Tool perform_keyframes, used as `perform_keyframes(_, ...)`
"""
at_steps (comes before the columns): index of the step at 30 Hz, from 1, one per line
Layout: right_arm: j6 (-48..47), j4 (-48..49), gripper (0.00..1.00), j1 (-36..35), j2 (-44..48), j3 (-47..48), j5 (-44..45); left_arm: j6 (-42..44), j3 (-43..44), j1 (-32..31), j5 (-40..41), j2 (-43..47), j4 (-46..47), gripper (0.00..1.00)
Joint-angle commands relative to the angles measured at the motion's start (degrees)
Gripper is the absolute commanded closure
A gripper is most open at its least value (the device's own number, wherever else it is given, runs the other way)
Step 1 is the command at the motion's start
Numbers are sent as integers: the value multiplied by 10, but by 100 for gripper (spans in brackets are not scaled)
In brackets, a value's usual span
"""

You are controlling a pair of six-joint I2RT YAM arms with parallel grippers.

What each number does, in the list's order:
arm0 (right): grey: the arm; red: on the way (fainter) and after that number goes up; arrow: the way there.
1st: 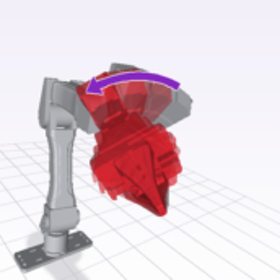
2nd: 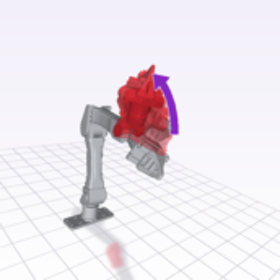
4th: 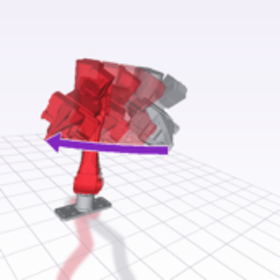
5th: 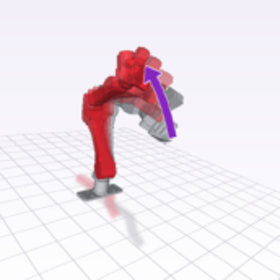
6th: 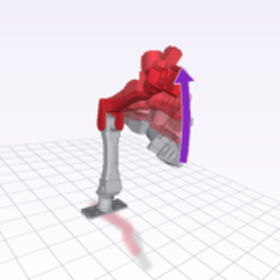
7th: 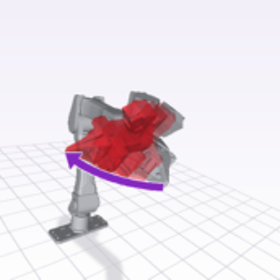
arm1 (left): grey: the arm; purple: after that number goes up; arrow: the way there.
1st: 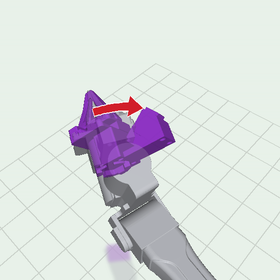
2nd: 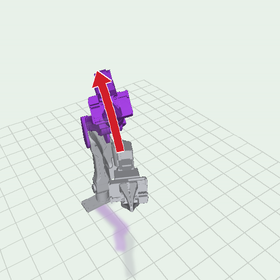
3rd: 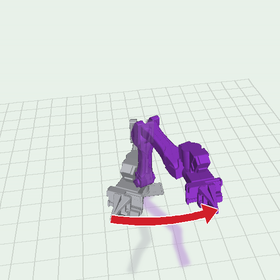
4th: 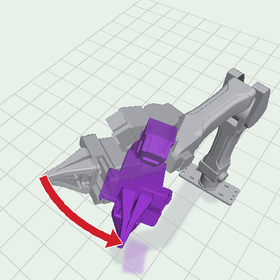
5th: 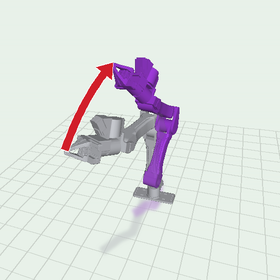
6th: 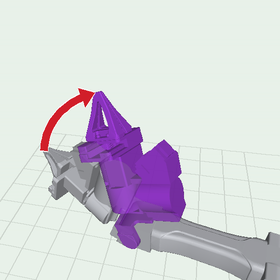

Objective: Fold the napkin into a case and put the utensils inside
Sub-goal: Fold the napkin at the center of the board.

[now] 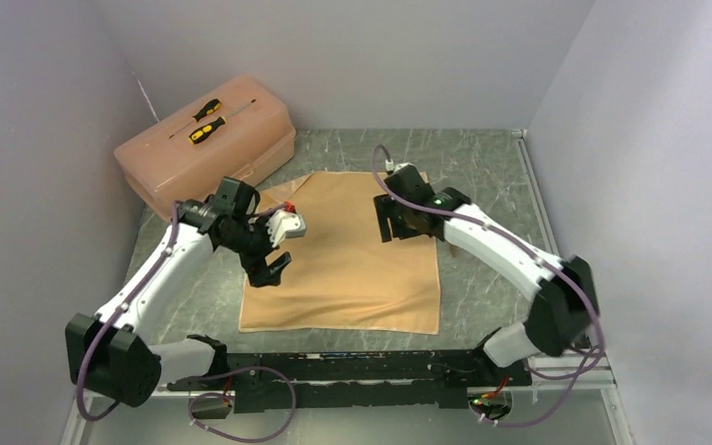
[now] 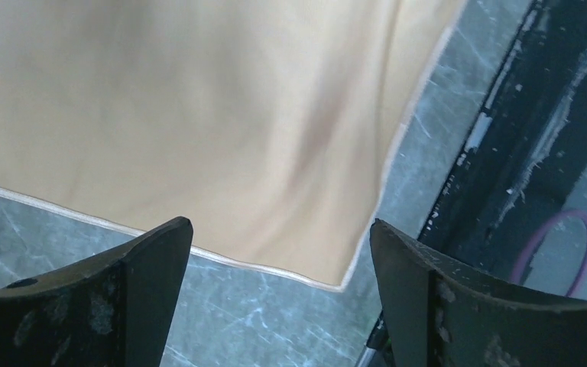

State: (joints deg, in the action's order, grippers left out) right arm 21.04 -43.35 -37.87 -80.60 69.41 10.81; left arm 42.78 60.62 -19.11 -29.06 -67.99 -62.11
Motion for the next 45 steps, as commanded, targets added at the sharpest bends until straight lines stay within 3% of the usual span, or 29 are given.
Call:
perform_keyframes(1, -19, 112, 32, 44, -92, 37, 7, -34, 4, -1, 29, -61, 85, 10)
perform_keyframes(7, -16, 174, 43, 111, -209, 84, -39, -64, 12, -1, 100, -177, 219, 13)
perform_keyframes(14, 0, 216, 56, 141, -326, 135, -26, -62, 59, -1, 144, -296, 282, 15)
perform_keyframes(23, -10, 218, 63, 195, -400, 187, 16, -51, 6, -18, 158, -289, 372, 12)
perform_keyframes(27, -3, 228, 64, 215, -393, 172, 20, -56, 19, -22, 154, -309, 378, 11)
perform_keyframes(32, -7, 260, 55, 204, -314, 117, 33, -65, 77, -22, 148, -345, 373, 10)
perform_keyframes(35, 6, 271, 38, 165, -234, 62, 57, -71, 122, -21, 138, -375, 352, 11)
perform_keyframes(40, 42, 195, 25, 103, -113, -18, 69, -74, 116, -22, 137, -365, 350, 10)
perform_keyframes(45, 129, 75, 15, 66, 35, -141, 66, -44, 137, -15, 112, -311, 230, 6)
